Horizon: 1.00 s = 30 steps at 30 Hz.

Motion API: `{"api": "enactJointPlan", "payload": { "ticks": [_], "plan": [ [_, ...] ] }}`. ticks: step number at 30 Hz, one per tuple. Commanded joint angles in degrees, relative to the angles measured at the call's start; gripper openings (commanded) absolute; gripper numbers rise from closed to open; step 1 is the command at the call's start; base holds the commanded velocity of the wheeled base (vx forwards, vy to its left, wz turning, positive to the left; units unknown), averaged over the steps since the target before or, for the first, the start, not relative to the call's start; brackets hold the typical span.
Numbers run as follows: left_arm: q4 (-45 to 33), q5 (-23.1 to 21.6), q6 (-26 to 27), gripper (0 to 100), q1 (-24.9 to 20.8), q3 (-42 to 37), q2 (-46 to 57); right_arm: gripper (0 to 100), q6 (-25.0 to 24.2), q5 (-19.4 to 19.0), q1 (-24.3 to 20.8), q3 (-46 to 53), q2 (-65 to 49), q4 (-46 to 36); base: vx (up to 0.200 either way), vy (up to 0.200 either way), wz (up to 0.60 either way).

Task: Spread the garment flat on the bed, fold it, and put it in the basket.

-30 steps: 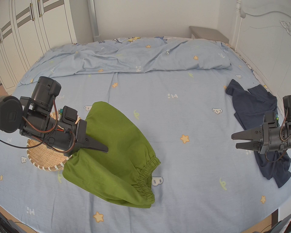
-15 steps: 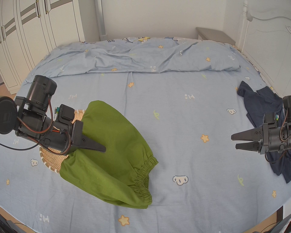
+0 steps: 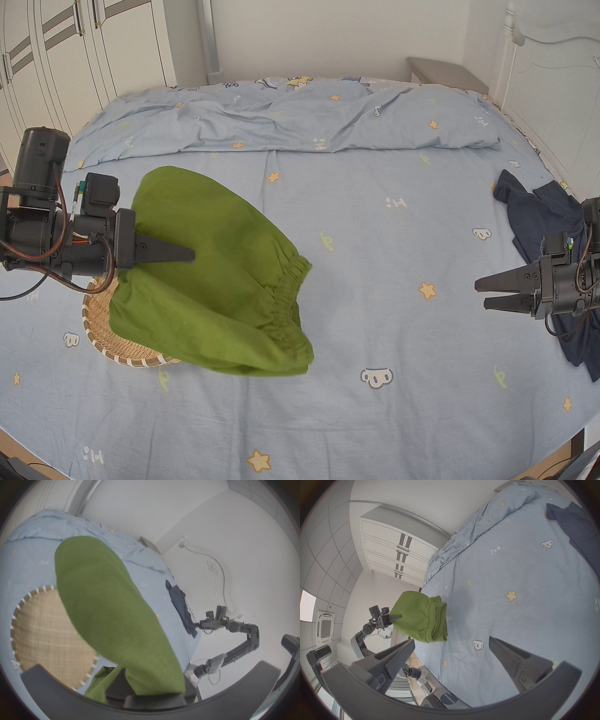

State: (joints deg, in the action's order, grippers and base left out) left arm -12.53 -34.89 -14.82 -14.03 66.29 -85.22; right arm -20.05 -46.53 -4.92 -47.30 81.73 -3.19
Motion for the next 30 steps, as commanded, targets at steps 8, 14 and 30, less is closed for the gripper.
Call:
{"api": "enactJointPlan", "payload": {
  "ticks": [8, 14, 30],
  "plan": [
    [24.1, 1.0, -2.6, 0, 17.1, -7.1, -3.4, 100, 0.0, 0.0, -0.1, 0.1, 0.1, 0.3, 0.000, 0.000, 0.00],
    [24.5, 1.1, -2.6, 0, 20.2, -9.8, -9.9, 100, 0.1, -0.1, -0.1, 0.1, -0.1, 0.1, 0.000, 0.000, 0.00],
    [12.7, 5.7, -5.0, 0, 23.1, -7.8, -18.6, 100, 0.0, -0.1, -1.5, 0.6, -0.3, 0.1, 0.000, 0.000, 0.00]
  ]
}}
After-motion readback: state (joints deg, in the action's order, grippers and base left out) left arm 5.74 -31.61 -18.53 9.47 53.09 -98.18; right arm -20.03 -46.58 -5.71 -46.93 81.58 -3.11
